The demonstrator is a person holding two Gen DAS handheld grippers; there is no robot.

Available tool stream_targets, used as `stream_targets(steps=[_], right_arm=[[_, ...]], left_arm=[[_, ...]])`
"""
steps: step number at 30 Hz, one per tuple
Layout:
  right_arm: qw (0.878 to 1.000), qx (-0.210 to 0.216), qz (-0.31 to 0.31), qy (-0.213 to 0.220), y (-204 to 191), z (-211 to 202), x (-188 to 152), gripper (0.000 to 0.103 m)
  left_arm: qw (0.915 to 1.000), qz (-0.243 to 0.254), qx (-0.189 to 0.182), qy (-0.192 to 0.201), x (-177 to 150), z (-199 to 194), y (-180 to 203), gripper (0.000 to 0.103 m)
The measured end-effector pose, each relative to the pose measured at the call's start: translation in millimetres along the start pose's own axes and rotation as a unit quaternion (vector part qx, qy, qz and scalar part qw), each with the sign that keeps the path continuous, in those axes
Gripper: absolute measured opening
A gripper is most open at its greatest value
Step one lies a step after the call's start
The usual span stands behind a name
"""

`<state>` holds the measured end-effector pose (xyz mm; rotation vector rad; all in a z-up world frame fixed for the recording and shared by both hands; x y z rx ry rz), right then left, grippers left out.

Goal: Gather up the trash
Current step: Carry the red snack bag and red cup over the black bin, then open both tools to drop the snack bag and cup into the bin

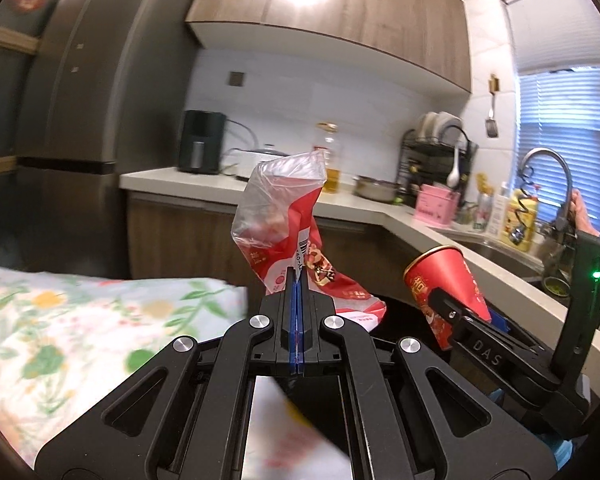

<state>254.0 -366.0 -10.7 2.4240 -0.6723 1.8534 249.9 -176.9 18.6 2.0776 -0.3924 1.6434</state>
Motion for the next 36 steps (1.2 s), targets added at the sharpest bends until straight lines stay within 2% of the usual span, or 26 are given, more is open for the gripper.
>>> stream_targets(steps=[9,21,24,30,32,36], right_arm=[[1.0,-0.013,0.017,0.008,35.2,13.9,9.9,0.063],[1.0,-0.004,0.016,-0.001,41.1,40.0,8.1,0.067],[1.0,-0.003,0.01,-0.011,41.4,47.7,6.7,0.071],[1.0,-0.011,0.007,-0.013,43.4,45.8,5.9,0.079],[1.0,-0.013,0.004,-0.014,42.4,41.1,5.3,0.082],[0.999,-0.028,-0.022,-0.02,32.7,27.0,-1.1,0.089]], left_arm=[[0.999,0.005,-0.036,-0.025,-11.3,57.2,32.8,0.0],[0.9967,0.005,-0.06,-0.054,-28.5,102.5,41.6,0.0],[0.9957,0.006,-0.063,-0.068,-33.1,109.7,40.1,0.001],[0.9958,-0.011,-0.044,-0.08,-37.0,110.6,26.1,0.034],[0.9963,-0.017,-0.033,-0.077,-36.8,102.8,19.4,0.049],[0.997,-0.018,0.0,-0.076,-36.4,81.4,8.5,0.069]])
Point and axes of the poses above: each gripper's, at about its wrist camera, not at the fingertips, and z roughly the way its jaws point, y to its right, x to its top, the point moved 1 cm from there along z, roughly the way its jaws point, and after that the axes turned 6 degrees about -x, right-handed, at the moved point
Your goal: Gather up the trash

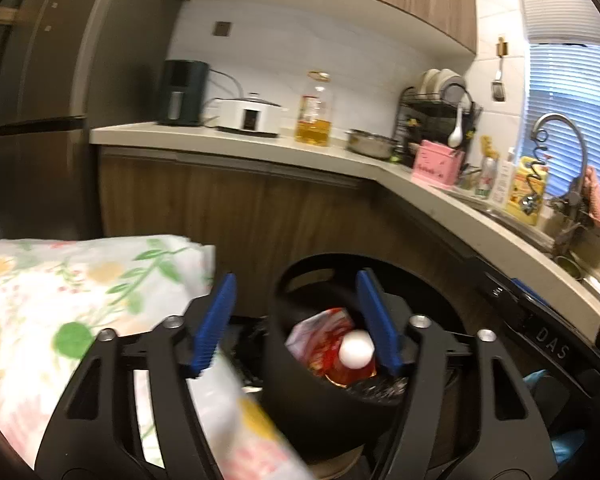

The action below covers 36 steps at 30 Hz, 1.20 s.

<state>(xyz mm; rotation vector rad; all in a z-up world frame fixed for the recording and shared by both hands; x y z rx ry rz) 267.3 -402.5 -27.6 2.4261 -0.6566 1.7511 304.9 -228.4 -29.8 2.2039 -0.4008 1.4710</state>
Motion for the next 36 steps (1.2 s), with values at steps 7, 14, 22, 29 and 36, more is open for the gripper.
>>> stream_targets(steps=[7,14,22,29,36], right_arm=[[0.999,-0.011,-0.046,-0.006,-27.4,-37.2,-16.3,0.097],[0.997,0.001,-0.072,-0.011,-53.4,-82.6,-31.1,0.097],[0.996,0.006,-0.09,-0.014,-79.9,-139.5,-51.9,0.097],[0.994,0.024,-0.104,-0.027,-95.2,-183.1,-74.4,0.097],[0.993,0.03,-0.109,-0.02,-100.9,-227.0,-89.2,0.097]], left_arm=[[0.9971,-0.003,0.075,-0.01,-14.2,-53.6,-23.6,0.089],[0.9917,-0.015,0.127,-0.01,-25.5,-119.5,-46.7,0.097],[0.9867,-0.023,0.16,-0.018,-44.2,-186.6,-63.1,0.097],[0.9866,-0.032,0.16,-0.007,-59.4,-242.9,-67.3,0.097],[0.9852,-0.031,0.168,0.004,-75.8,-286.6,-63.1,0.097]])
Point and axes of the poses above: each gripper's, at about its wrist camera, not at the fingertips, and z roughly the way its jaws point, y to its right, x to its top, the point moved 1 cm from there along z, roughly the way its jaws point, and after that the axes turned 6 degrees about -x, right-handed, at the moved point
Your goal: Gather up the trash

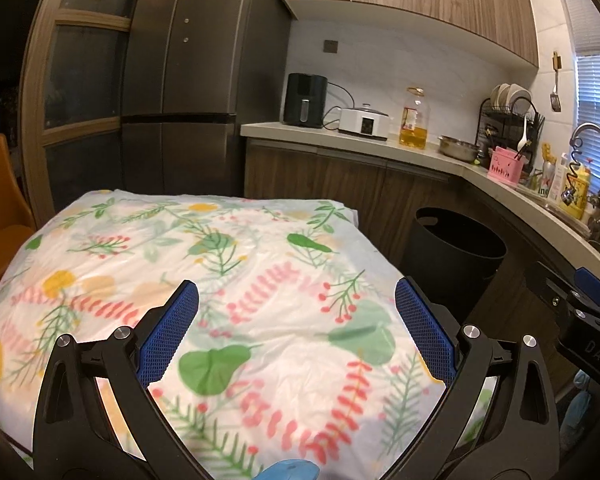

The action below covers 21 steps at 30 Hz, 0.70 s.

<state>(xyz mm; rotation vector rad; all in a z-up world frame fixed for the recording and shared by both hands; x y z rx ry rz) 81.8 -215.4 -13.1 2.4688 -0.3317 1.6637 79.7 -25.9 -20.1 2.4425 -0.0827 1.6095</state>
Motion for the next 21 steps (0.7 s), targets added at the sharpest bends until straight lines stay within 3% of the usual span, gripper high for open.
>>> stream_targets(steps=[12,21], right_arm=[[1.0,0.012,-0.004,0.015,-9.8,-44.7,-9.8,0.097],[1.0,0.022,-0.008,0.019,-16.9,-53.2,-11.1,0.097]], left_arm=[[1.0,0.002,0.005,0.007,-15.6,-41.4,-7.2,0.097],[0.9999,-0.001,0.011,0.012,-17.8,-51.7,-12.7,0.097]])
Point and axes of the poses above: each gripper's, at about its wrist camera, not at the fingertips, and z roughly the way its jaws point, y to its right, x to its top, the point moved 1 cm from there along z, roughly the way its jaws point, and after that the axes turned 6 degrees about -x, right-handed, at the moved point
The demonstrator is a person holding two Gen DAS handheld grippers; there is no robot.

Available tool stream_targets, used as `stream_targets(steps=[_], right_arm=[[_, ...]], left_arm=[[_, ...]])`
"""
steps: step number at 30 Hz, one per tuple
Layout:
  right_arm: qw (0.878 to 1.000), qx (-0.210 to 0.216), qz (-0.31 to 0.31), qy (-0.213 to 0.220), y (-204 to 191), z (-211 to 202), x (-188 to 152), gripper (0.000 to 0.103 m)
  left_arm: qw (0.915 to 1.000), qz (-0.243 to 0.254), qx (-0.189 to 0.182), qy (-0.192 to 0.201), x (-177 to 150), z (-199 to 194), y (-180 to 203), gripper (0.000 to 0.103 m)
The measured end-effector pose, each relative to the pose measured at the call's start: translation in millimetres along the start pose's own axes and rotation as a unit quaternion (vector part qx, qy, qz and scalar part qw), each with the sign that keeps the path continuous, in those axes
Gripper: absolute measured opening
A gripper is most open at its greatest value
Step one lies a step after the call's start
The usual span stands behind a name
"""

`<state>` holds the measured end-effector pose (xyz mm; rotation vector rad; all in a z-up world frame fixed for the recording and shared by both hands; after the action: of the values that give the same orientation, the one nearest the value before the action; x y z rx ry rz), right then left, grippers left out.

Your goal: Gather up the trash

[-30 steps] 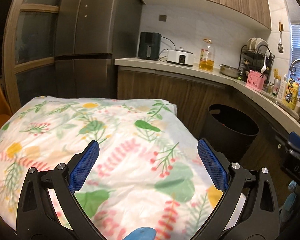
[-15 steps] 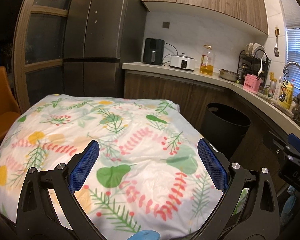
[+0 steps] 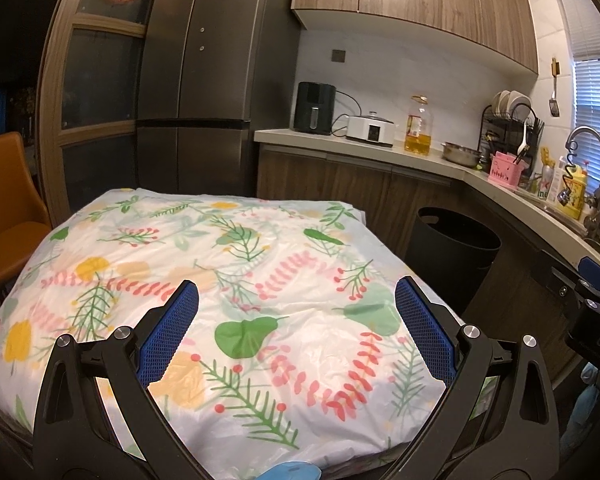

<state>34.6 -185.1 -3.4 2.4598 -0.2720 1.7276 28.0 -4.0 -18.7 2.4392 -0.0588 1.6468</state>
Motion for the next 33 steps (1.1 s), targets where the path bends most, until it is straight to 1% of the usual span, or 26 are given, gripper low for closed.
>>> stream_targets(steps=[33], right_arm=[[1.0,-0.001,0.007,0.004,-1.8,-3.4,3.6,0.097]], left_arm=[[1.0,-0.001,-0.002,0.002,-0.7,-2.9,1.4,0.097]])
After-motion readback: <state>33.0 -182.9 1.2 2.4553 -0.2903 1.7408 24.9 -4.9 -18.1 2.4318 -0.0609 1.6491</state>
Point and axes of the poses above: each gripper's, at about its wrist camera, not at the fingertips, and z roughly the way its jaws point, y to its right, x to its top, the point moved 1 cm from there along z, roughly the way its jaws point, and after that the axes turned 6 degrees about -x, right-handed, at the moved point
